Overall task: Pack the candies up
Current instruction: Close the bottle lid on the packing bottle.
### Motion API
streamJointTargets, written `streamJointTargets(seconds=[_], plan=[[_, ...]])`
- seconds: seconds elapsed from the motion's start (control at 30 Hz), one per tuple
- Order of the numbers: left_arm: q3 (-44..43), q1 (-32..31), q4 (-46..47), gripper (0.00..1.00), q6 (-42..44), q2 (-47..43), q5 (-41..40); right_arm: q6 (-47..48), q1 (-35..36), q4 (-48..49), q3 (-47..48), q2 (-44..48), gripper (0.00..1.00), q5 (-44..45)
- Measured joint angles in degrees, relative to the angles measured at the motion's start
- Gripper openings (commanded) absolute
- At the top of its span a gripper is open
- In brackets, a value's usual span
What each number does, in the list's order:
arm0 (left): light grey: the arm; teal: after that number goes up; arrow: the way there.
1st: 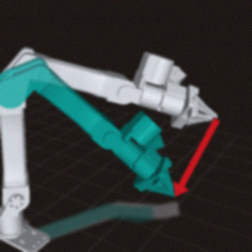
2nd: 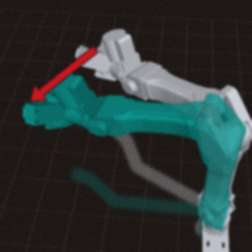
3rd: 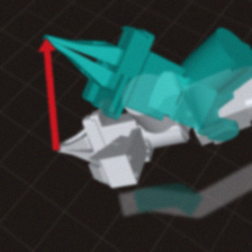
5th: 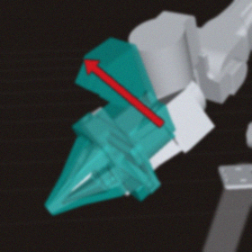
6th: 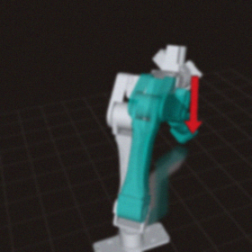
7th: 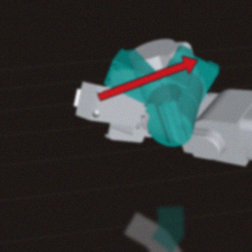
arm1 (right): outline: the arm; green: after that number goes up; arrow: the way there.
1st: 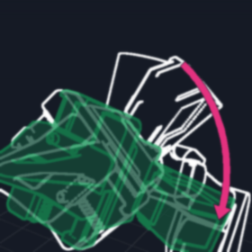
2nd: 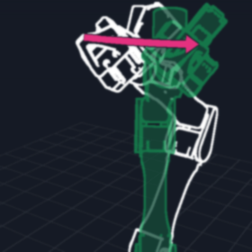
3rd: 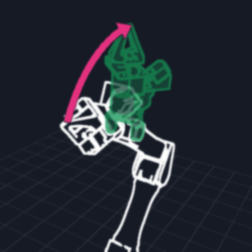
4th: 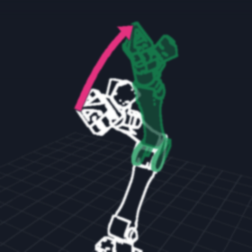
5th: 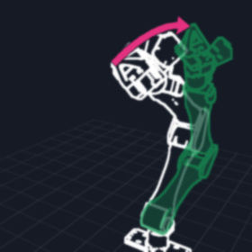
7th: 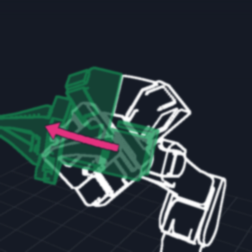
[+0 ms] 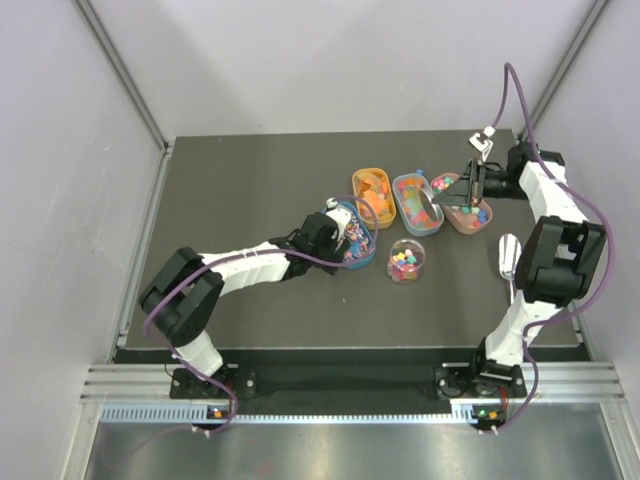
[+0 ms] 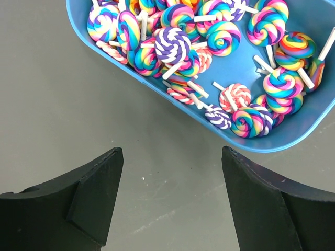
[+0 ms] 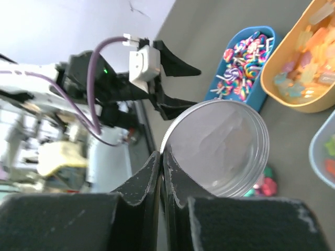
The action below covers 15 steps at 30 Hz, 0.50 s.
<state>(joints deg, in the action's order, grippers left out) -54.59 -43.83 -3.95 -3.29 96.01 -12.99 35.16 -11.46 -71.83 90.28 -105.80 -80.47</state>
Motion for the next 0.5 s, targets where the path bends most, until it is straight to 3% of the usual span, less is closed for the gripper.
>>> streamJointTargets(seconds=[0.27, 0.5], plan=[[-1.4, 0.3, 0.1, 0.80, 0.0, 1.8, 0.1, -21.7, 0.4, 11.1, -3.9, -1.4, 0.09, -2.8], [-1.9, 0.3, 0.2, 0.80, 0.2, 3.5, 0.3, -23.9, 2.7, 10.2, -2.4, -6.1, 0.12, -3.3]])
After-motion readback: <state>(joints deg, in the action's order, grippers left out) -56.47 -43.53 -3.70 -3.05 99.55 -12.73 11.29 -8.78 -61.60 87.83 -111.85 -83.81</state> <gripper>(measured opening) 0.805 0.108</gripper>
